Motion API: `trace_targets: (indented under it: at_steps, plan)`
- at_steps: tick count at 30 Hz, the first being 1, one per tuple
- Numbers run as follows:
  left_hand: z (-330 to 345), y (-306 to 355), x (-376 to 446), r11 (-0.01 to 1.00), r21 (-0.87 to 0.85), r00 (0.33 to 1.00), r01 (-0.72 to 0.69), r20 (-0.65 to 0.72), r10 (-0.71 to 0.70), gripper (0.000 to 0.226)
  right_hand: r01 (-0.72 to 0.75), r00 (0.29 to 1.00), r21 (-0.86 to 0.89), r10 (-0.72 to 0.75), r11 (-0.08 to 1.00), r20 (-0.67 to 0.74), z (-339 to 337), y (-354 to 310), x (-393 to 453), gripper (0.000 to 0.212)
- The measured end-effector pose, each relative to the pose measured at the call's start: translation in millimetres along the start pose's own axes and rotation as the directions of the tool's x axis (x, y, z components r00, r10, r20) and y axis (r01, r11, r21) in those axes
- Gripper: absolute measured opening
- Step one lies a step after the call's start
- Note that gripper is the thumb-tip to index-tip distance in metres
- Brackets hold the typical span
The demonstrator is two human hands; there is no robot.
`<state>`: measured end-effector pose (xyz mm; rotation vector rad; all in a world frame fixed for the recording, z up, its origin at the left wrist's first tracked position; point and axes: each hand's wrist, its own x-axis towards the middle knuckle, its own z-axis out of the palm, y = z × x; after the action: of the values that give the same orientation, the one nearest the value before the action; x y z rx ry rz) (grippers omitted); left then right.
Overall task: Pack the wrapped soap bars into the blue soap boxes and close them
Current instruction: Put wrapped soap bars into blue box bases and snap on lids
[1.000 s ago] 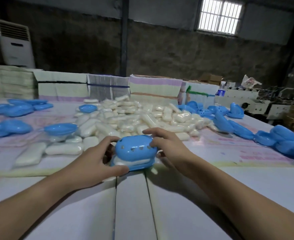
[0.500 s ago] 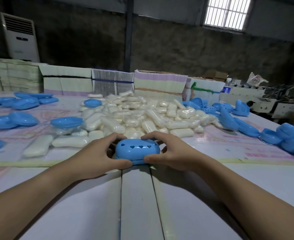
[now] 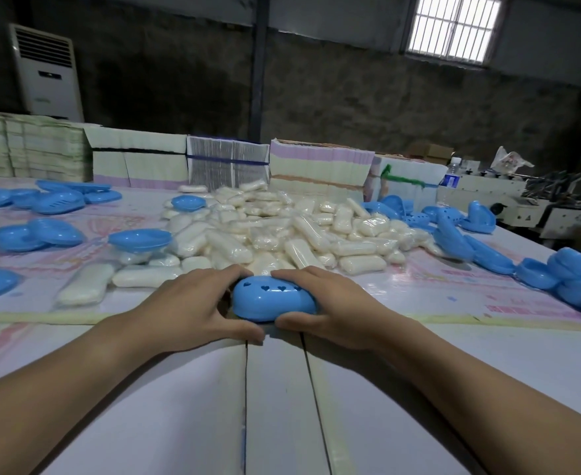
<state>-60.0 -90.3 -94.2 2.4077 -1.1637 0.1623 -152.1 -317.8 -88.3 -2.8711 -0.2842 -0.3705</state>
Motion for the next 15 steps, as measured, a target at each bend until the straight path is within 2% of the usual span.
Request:
trace_targets:
  at_steps: [8,12,15]
  plan:
    - [3.2,5.2,-6.2,0.985,0.076,0.979,-0.156,-0.118,0.164,0.067,0.01,0.999,0.09,-0.006,0.996,-0.044,-2.5,-3.5,-1.4,0.054]
    - [0.1,4.5,-5.6,0.969,0.175,0.971,-0.175,-0.131,0.199,0.062,-0.002,0.999,0.178,0.008,0.984,-0.036,-4.9,-4.8,-2.5,0.055]
    - [-0.6,6.8,-4.9,0.967,0.187,0.974,-0.17,-0.119,0.194,0.062,-0.006,0.999,0.126,0.013,0.992,-0.052,-5.2,-3.6,-2.3,0.052]
